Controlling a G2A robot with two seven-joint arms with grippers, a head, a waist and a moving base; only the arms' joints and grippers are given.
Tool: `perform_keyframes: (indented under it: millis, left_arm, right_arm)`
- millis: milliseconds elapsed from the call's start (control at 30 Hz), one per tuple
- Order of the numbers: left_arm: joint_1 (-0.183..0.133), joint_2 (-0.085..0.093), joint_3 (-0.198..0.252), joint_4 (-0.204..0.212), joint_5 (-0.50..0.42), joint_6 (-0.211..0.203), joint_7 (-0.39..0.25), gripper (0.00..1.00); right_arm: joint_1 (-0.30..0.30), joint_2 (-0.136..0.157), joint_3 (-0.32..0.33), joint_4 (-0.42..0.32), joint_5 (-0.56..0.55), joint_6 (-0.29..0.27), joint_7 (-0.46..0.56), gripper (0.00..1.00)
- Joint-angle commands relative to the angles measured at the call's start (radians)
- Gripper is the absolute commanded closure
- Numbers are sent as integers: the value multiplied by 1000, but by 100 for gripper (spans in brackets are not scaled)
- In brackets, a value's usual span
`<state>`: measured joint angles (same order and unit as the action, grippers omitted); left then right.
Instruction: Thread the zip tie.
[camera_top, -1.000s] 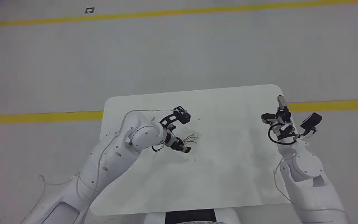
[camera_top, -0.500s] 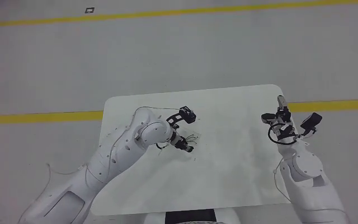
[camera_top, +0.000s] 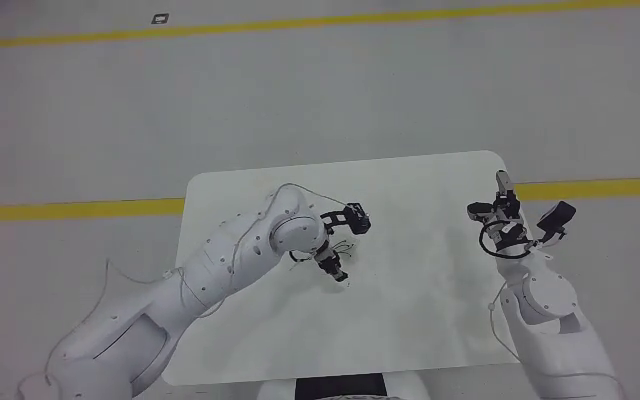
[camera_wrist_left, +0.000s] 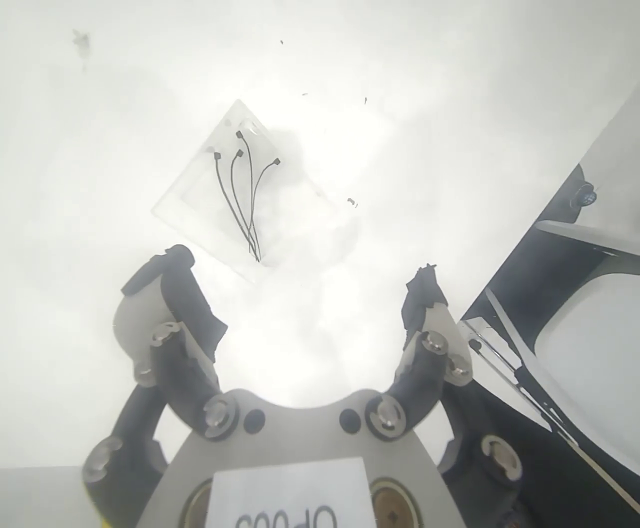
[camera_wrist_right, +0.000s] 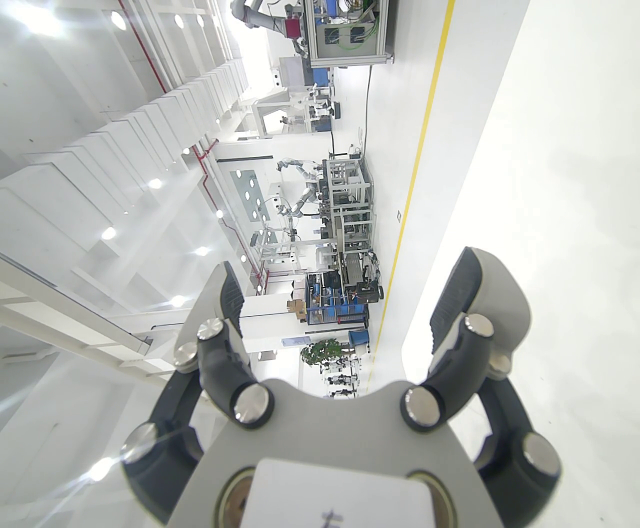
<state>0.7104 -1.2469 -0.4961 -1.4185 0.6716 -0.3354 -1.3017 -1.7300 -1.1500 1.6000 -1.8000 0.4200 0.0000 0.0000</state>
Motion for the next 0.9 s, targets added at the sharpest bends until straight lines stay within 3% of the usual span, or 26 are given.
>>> perform_keyframes:
  millis: [0, 133, 233, 400, 633, 733, 867]
  left_arm:
    - [1, 0, -1, -1, -1, 0, 1, 0]
    - [1, 0, -1, -1, -1, 0, 1, 0]
    - [12, -1, 3, -6, -60, -5, 59, 0]
    - [-41, -5, 68, 17, -100, -5, 12, 0]
    - [-41, -5, 68, 17, -100, -5, 12, 0]
    - [-36, -4, 66, 22, -110, -5, 42, 0]
    - [-45, -1, 70, 26, -106, -5, 24, 0]
  right_arm:
    - [0, 0, 0, 0, 0, 0, 0, 0]
    - [0, 0, 0, 0, 0, 0, 0, 0]
    - [0, 0, 0, 0, 0, 0, 0, 0]
    - [0, 0, 0, 0, 0, 0, 0, 0]
    - [0, 0, 0, 0, 0, 0, 0, 0]
    - [0, 0, 0, 0, 0, 0, 0, 0]
    - [0, 0, 0, 0, 0, 0, 0, 0]
